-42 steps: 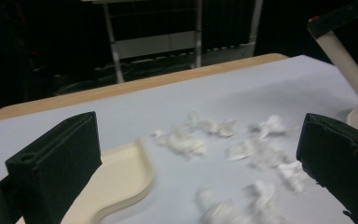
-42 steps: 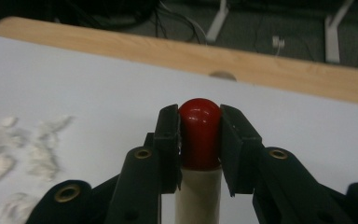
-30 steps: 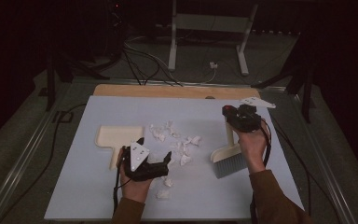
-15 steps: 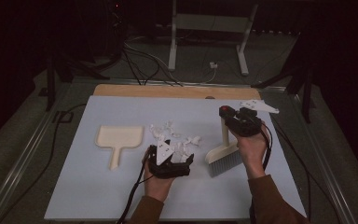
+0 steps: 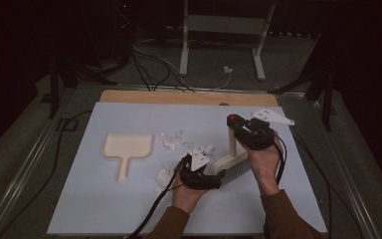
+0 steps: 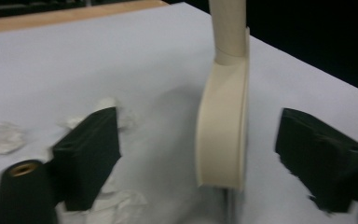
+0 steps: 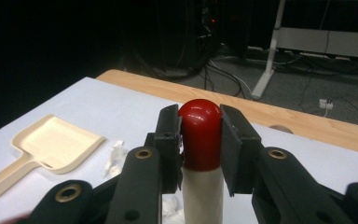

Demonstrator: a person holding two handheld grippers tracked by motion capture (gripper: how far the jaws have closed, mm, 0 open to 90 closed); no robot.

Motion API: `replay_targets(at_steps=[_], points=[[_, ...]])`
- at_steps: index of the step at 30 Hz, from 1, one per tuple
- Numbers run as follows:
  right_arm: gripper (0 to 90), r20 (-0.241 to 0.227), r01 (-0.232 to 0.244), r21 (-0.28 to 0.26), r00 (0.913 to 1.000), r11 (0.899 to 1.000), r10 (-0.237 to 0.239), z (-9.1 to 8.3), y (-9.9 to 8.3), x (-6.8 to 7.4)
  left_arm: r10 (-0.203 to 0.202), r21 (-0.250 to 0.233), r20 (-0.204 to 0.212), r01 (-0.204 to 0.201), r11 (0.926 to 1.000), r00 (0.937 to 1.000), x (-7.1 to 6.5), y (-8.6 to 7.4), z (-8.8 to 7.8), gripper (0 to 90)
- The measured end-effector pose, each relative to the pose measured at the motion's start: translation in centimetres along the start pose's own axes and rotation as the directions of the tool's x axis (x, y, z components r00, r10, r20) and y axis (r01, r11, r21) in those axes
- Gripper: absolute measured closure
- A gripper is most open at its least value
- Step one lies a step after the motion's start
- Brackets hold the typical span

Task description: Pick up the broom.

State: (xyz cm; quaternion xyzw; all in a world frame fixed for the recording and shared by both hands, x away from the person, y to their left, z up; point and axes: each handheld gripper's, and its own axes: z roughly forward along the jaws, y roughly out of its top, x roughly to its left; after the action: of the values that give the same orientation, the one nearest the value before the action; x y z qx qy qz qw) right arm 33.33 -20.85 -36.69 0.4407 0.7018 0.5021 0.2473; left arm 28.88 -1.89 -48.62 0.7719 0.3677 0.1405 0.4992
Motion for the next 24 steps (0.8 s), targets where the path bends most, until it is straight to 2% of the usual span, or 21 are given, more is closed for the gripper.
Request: replay_targets(at_steps=[1,2,3,4,5,6,7,9,10,12,13,14,16,17,18,19,20,22,23,24], points=[[71.0,0.0,0.0,0.0,1.0,1.0,0.0,0.0,0.0,0.0,-0.002,0.008,0.012,0.002,1.0,0.9999,0.0,0.0,0.2,16.8],[71.0,-0.011,0.0,-0.004,0.9999,1.0,0.0,0.0,0.0,0.4,-0.004,0.015,0.028,0.003,0.9999,0.9996,0.1,-0.1,0.5,22.9],[71.0,-0.011,0.0,-0.004,0.9999,1.0,0.0,0.0,0.0,0.4,-0.005,0.024,0.035,0.004,0.9997,0.9994,0.1,-0.1,0.7,22.9],[71.0,-0.013,0.002,-0.01,0.9999,1.0,-0.002,0.0,0.0,0.6,-0.017,0.033,0.057,0.015,0.9993,0.9982,0.2,-0.1,0.8,33.1],[71.0,-0.013,0.002,-0.01,0.9999,1.0,-0.002,0.0,0.0,0.6,-0.034,0.037,0.079,0.031,0.9988,0.9963,0.4,-0.1,0.9,33.1],[70.9,-0.012,0.002,-0.015,0.9999,1.0,-0.002,0.1,-0.1,0.7,-0.045,0.046,0.096,0.04,0.9981,0.9943,0.5,-0.1,1.0,42.4],[70.9,-0.012,0.002,-0.015,0.9999,1.0,-0.002,0.1,-0.1,0.7,-0.051,0.054,0.105,0.046,0.9975,0.9932,0.5,-0.1,1.1,42.4],[70.8,-0.009,0.003,-0.025,1.0,1.0,-0.003,0.1,-0.2,0.8,-0.055,0.071,0.109,0.048,0.9963,0.9925,0.6,-0.2,1.3,54.9],[70.8,-0.009,0.003,-0.025,1.0,1.0,-0.003,0.1,-0.2,0.8,-0.057,0.081,0.12,0.047,0.9956,0.9912,0.7,-0.2,1.5,54.9],[70.6,-0.017,0.006,-0.031,0.9998,1.0,-0.007,0.1,-0.3,0.8,-0.059,0.106,0.126,0.046,0.9934,0.9903,0.7,-0.3,1.7,62.3],[70.3,-0.008,0.015,-0.037,0.9999,0.999,-0.015,0.1,-0.4,0.9,-0.064,0.107,0.133,0.05,0.993,0.989,0.7,-0.4,1.8,63.1],[65.0,0.006,0.029,-0.049,0.9996,0.998,-0.029,0.1,-0.6,1.1,-0.066,0.102,0.147,0.051,0.9935,0.987,0.6,-0.3,1.7,67.1],[42.5,-0.007,0.017,-0.05,0.9998,0.999,-0.017,0.4,-0.6,0.9,-0.07,0.111,0.137,0.055,0.9923,0.988,0.7,-0.3,1.7,68.4],[42.5,-0.007,0.017,-0.05,0.9998,0.999,-0.017,0.4,-0.6,0.9,-0.07,0.111,0.137,0.055,0.9923,0.988,0.7,-0.3,1.7,68.6],[34.6,0.004,0.011,-0.032,0.9999,0.999,-0.011,0.5,-0.6,0.8,-0.08,0.111,0.14,0.065,0.9917,0.9869,0.7,-0.3,1.7,68.6],[18.3,0.033,0.011,-0.022,0.9994,1.0,-0.011,0.7,-0.6,0.7,-0.08,0.111,0.143,0.064,0.9918,0.9865,0.7,-0.3,1.7,69.0],[13.4,0.046,0.013,-0.012,0.9989,1.0,-0.012,0.8,-0.6,0.6,-0.078,0.111,0.143,0.062,0.9918,0.9866,0.7,-0.3,1.7,69.2],[10.9,0.049,0.014,-0.008,0.9987,1.0,-0.013,0.8,-0.7,0.6,-0.077,0.114,0.146,0.06,0.9916,0.9863,0.6,-0.3,1.6,69.4],[5.1,0.044,0.015,0.012,0.9989,1.0,-0.015,1.0,-0.8,0.5,-0.082,0.11,0.151,0.066,0.9917,0.9851,0.6,-0.3,1.6,69.6],[3.6,0.039,0.018,0.02,0.9991,1.0,-0.018,1.1,-0.9,0.4,-0.087,0.111,0.159,0.07,0.9914,0.9834,0.6,-0.3,1.6,69.7]])
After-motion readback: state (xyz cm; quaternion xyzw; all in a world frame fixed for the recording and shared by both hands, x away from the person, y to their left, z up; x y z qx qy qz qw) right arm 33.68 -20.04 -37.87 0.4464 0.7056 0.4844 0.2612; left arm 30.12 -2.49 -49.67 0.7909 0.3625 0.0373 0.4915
